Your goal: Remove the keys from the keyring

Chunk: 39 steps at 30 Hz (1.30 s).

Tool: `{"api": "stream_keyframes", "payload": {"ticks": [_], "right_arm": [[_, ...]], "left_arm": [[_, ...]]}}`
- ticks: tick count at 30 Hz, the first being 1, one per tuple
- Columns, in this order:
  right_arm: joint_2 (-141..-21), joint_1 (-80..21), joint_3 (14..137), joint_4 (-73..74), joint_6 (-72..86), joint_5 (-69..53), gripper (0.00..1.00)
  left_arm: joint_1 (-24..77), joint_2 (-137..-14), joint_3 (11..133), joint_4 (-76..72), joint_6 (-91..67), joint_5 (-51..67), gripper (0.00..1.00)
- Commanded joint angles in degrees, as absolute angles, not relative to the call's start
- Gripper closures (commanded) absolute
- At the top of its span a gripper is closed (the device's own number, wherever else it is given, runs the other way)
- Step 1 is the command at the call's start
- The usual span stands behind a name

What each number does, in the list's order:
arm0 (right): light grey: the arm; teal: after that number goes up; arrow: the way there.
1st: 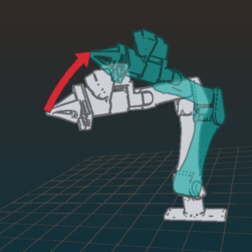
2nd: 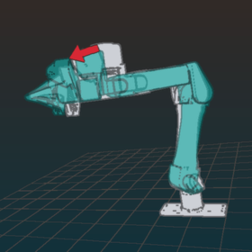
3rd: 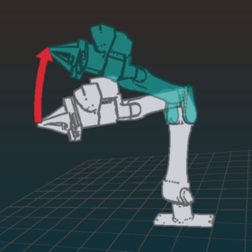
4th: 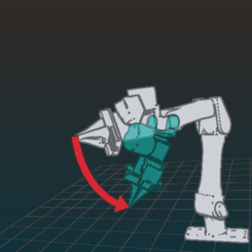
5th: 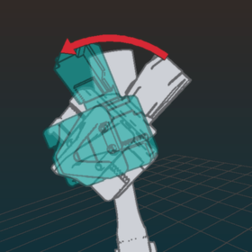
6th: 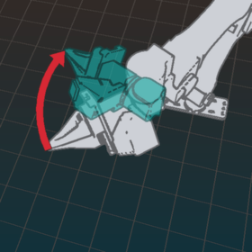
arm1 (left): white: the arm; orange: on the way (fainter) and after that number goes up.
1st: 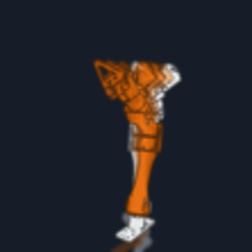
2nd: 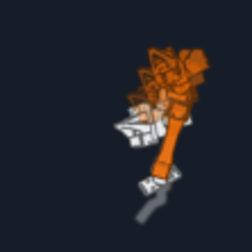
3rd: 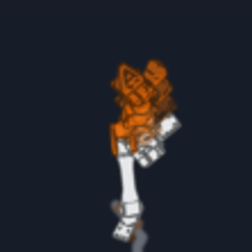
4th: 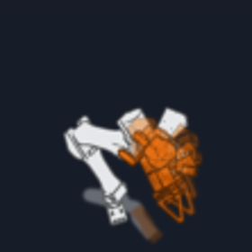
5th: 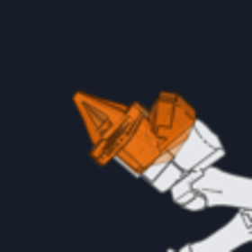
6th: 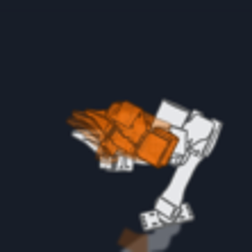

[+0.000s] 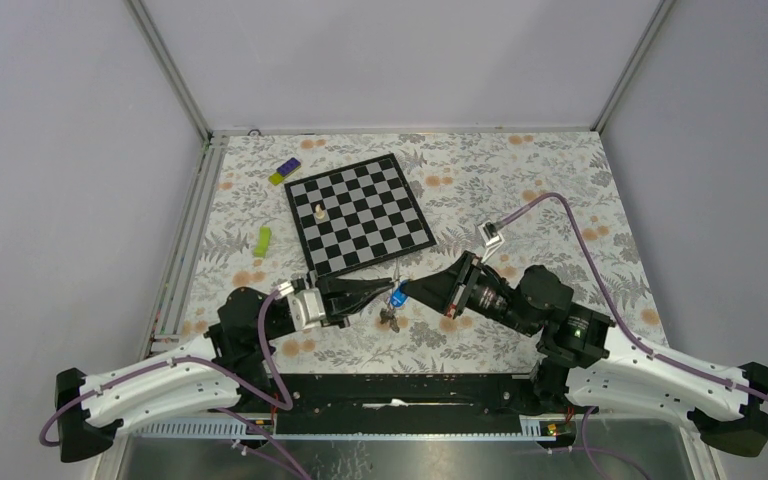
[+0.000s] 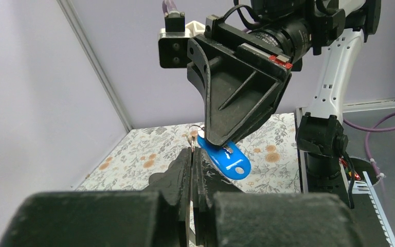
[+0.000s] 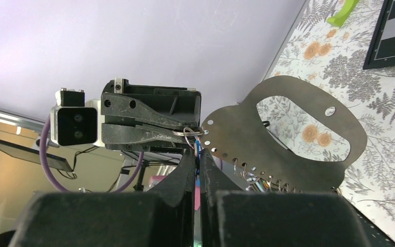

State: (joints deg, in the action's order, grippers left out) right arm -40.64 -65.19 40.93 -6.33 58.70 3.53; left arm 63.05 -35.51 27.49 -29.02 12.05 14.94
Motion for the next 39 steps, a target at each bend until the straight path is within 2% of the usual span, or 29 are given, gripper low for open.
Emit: {"api": "stream_keyframes", "payload": {"ticks": [1,7,14,29,39], "right_arm": [[-39.76,-64.51,38.99,-13.39,62.35,6.93,1.00],[-40.75,-64.51,38.60,-17.09,62.00,4.20,1.00],[-43.12,-64.51,39.40,-22.59,60.68,0.63,1.00],[-47.59,-64.51,42.49,-26.78,59.73,-2.92,1.00],[-49.97,-64.53,42.71,-31.87,59.17,-1.82,1.00]], "left_arm": [[62.89,-32.68,26.94,-35.90,14.11,17.08,1.00],[62.84,-30.89,25.12,-38.44,16.21,19.00,1.00],[62.84,-29.12,22.11,-42.33,26.80,24.33,1.00],[62.84,-26.38,29.36,-27.63,44.97,26.43,1.00],[62.84,-23.46,29.16,-26.66,50.75,25.34,1.00]]}}
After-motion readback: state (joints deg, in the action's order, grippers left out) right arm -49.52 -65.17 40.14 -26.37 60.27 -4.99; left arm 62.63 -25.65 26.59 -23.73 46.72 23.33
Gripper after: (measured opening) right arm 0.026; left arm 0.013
